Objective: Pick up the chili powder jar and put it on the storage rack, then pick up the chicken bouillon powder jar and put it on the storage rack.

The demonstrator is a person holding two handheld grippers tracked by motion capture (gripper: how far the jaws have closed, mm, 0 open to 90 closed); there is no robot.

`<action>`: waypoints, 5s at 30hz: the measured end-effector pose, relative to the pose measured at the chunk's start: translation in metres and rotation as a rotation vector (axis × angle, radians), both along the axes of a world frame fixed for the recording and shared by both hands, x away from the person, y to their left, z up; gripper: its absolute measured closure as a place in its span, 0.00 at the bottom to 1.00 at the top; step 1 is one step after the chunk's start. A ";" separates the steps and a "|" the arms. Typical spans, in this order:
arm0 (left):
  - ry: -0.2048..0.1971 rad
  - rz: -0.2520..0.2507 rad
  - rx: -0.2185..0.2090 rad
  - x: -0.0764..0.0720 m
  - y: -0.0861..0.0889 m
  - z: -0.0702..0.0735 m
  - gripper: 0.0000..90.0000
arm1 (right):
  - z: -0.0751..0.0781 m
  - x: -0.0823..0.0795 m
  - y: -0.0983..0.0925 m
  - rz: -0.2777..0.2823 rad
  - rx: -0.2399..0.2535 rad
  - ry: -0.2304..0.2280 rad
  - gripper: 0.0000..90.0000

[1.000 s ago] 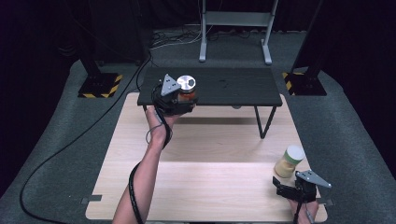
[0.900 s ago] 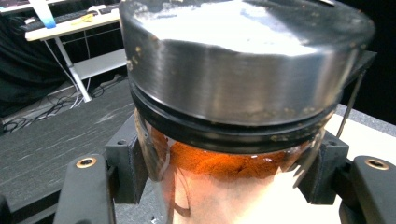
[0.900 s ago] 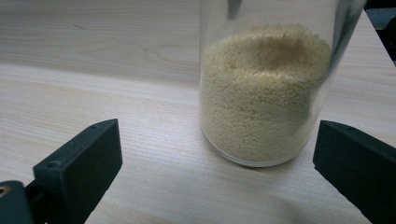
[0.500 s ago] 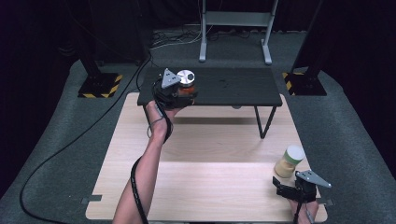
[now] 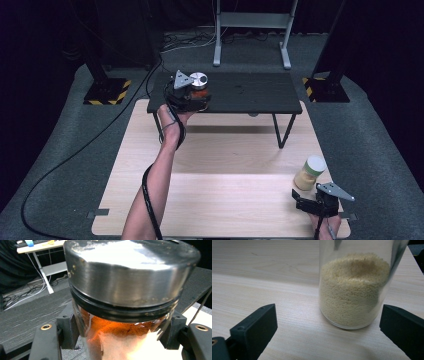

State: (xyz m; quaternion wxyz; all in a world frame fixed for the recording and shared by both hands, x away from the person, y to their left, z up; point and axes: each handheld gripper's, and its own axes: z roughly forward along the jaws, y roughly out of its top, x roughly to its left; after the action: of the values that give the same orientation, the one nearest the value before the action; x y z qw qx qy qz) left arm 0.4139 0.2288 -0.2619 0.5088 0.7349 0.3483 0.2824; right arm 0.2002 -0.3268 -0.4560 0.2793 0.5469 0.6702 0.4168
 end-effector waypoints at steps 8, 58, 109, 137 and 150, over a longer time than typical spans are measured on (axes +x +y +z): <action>0.023 0.008 0.011 0.006 0.000 -0.002 0.35 | 0.000 0.000 0.000 0.000 -0.001 0.000 0.01; 0.118 0.041 0.095 -0.037 0.012 -0.011 0.00 | 0.000 0.000 0.001 0.001 -0.004 0.000 0.00; 0.399 0.173 0.173 -0.149 0.039 -0.177 0.00 | -0.003 -0.003 -0.002 0.008 0.004 -0.022 0.00; 0.398 0.174 0.173 -0.149 0.038 -0.177 0.00 | 0.015 0.018 0.001 -0.009 -0.052 -0.029 0.00; 0.399 0.173 0.174 -0.149 0.038 -0.177 0.00 | 0.016 0.020 -0.005 -0.016 -0.025 -0.162 0.00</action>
State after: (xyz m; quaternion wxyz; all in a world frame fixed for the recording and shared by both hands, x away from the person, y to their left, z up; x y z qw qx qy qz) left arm 0.2647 0.2672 -0.4390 0.3382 0.7847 0.4781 0.2032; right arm 0.2204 -0.3322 -0.4399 0.3428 0.5132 0.6460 0.4492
